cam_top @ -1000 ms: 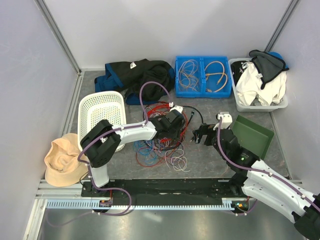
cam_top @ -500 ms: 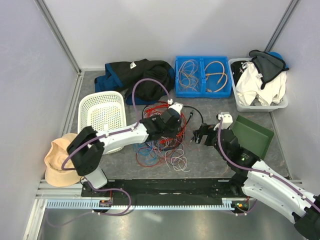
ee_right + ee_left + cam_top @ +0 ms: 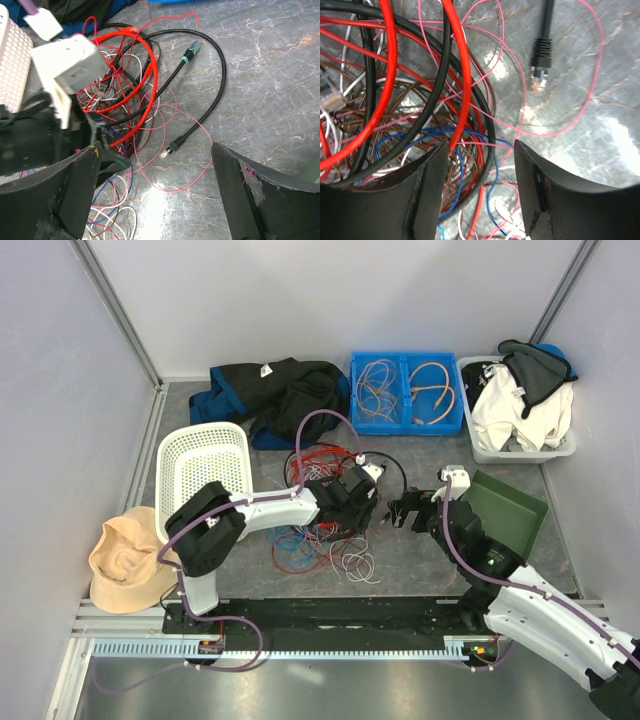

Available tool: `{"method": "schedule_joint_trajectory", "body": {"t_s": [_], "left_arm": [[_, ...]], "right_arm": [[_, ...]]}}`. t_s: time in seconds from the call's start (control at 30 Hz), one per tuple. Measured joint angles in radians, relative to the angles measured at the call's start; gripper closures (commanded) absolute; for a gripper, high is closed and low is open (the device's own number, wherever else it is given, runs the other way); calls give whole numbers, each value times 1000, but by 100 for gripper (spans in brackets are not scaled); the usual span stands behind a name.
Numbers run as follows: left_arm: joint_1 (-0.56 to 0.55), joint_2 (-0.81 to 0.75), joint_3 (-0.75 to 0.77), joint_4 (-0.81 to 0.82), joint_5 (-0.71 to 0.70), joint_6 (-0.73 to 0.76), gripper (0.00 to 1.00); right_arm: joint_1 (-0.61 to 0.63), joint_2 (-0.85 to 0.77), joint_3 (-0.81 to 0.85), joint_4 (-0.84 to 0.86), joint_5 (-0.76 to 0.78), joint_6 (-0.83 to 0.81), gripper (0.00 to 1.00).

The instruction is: Untangle the cables

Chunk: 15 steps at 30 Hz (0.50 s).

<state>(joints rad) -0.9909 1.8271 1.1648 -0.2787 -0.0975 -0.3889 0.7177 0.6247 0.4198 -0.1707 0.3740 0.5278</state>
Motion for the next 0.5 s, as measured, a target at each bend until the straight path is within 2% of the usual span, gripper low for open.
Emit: {"method": "schedule_joint_trajectory", "body": {"t_s": [0.1,0.2,0.3,0.33,0.5], "left_arm": [[1,22,21,-8,-6,7,51],[1,29,35,-5,-21,15,80],[1,29,35,-6,-35,17,90],[1,29,35,-9,-41,17,98],[1,-3,34,-23,-66,26,98]], "right_arm": [[0,-7,0,-9,0,0,2],[0,-9,0,-17,0,0,2],[0,-13,0,-27,0,0,2],[0,-15,0,-29,0,0,2],[0,-21,0,-29,0,0,2]]}}
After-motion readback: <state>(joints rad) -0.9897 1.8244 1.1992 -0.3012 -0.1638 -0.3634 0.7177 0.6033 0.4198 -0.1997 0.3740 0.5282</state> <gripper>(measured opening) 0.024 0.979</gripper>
